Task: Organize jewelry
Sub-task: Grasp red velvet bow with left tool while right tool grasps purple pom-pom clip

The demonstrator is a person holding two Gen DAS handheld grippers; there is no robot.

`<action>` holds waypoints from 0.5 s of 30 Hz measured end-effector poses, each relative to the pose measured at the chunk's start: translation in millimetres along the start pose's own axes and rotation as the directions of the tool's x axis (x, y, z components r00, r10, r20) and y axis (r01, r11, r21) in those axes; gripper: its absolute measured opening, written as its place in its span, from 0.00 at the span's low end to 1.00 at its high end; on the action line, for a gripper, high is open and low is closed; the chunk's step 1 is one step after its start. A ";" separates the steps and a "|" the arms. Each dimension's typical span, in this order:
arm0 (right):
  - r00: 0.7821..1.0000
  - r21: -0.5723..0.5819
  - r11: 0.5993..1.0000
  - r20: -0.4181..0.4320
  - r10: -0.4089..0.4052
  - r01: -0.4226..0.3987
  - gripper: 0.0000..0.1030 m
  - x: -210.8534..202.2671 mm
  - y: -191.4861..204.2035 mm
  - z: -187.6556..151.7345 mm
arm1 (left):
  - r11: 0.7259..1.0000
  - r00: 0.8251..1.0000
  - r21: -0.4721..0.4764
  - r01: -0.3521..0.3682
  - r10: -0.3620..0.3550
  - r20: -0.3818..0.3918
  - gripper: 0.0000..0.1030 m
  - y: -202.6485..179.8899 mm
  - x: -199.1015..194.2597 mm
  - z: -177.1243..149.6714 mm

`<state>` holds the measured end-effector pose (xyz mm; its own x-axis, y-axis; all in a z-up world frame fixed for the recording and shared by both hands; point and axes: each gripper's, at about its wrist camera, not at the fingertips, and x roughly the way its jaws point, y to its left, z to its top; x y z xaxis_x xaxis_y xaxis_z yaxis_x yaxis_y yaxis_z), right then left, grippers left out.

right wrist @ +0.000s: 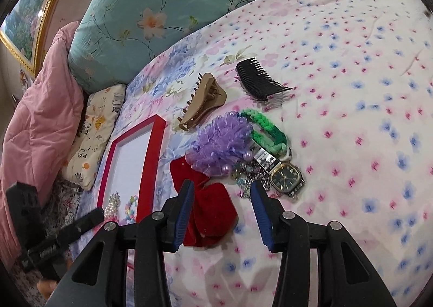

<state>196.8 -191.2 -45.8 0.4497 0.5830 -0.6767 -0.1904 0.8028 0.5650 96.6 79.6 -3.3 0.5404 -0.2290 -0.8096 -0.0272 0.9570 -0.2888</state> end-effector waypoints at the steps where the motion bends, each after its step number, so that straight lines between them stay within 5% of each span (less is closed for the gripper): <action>1: 1.000 0.000 1.000 -0.001 0.002 -0.002 0.44 2.1 0.2 2.4 | 1.000 1.000 0.006 0.008 -0.008 -0.007 0.63 -5.0 2.8 -0.6; 12: 0.999 -0.005 1.000 -0.050 0.013 -0.013 0.42 51.7 1.3 31.2 | 0.996 0.993 0.048 0.080 -0.075 -0.087 0.63 -55.1 38.5 -2.8; 13: 0.998 -0.002 1.000 -0.054 0.014 -0.014 0.38 55.7 -0.8 32.7 | 0.995 0.992 0.055 0.085 -0.080 -0.096 0.63 -59.9 43.2 -2.4; 15: 0.999 -0.008 1.000 -0.053 -0.004 0.003 0.02 58.0 -4.4 34.4 | 0.994 0.991 0.070 0.085 -0.076 -0.114 0.63 -68.0 51.8 -2.4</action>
<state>253.7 -165.2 -71.2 0.4032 0.5858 -0.7030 -0.1961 0.8057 0.5589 124.5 2.2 -26.8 0.4413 -0.3202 -0.8383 0.0778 0.9443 -0.3198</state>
